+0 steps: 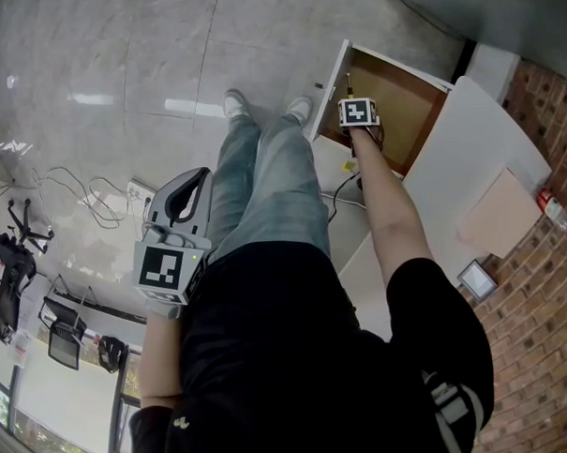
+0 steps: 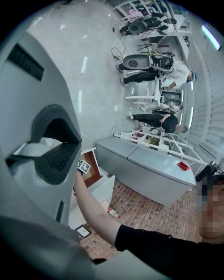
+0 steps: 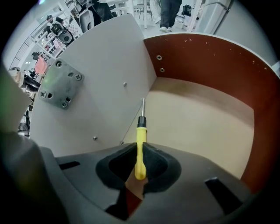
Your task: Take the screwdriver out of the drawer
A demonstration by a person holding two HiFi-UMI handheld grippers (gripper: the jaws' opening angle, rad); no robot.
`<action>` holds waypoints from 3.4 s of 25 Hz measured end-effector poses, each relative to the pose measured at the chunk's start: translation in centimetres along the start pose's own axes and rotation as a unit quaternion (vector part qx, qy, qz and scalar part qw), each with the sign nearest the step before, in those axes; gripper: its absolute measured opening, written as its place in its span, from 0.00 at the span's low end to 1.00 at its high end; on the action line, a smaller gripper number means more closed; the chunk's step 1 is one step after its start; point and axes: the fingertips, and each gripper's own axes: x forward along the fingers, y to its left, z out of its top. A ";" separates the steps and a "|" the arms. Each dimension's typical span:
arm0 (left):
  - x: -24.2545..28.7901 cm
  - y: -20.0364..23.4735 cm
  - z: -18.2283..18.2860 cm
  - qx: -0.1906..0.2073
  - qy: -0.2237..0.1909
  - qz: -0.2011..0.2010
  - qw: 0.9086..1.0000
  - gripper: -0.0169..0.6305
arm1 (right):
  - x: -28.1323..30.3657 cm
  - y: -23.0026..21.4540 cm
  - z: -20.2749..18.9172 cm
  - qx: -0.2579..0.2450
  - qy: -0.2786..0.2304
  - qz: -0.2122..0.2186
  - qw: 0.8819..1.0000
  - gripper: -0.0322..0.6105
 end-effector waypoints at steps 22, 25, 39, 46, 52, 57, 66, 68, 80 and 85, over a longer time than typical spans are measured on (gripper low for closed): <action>0.7 0.5 0.3 -0.006 -0.002 -0.004 1.000 0.03 | -0.5 0.3 0.4 0.008 -0.004 -0.018 1.000 0.17; 0.6 0.4 1.3 -0.005 -0.013 -0.007 1.000 0.03 | -2.1 0.3 0.8 -0.004 -0.012 -0.023 1.000 0.17; -1.9 -0.1 7.1 0.022 -0.083 -0.022 0.996 0.03 | -14.8 1.1 5.7 -0.013 -0.128 -0.024 0.991 0.17; -3.7 0.0 9.6 0.028 -0.117 -0.021 0.993 0.03 | -23.8 3.5 8.2 -0.026 -0.212 0.003 0.977 0.17; -5.3 0.7 13.0 0.043 -0.160 -0.019 0.986 0.03 | -33.4 5.5 12.1 -0.051 -0.308 0.010 0.950 0.17; -7.4 1.1 15.0 0.040 -0.183 -0.023 0.982 0.03 | -41.3 7.3 13.1 -0.039 -0.372 0.034 0.927 0.17; -11.3 2.0 21.4 0.044 -0.258 -0.035 0.964 0.03 | -55.2 9.8 15.4 -0.062 -0.485 0.054 0.871 0.17; -12.3 1.7 22.7 0.047 -0.273 -0.038 0.960 0.03 | -58.0 10.1 15.5 -0.069 -0.506 0.059 0.858 0.17; -18.1 0.6 29.1 0.096 -0.353 -0.032 0.930 0.03 | -70.8 10.8 15.4 -0.086 -0.621 0.066 0.776 0.17; -21.0 -0.5 30.3 0.104 -0.383 -0.027 0.917 0.03 | -75.3 11.6 14.4 -0.100 -0.659 0.068 0.743 0.17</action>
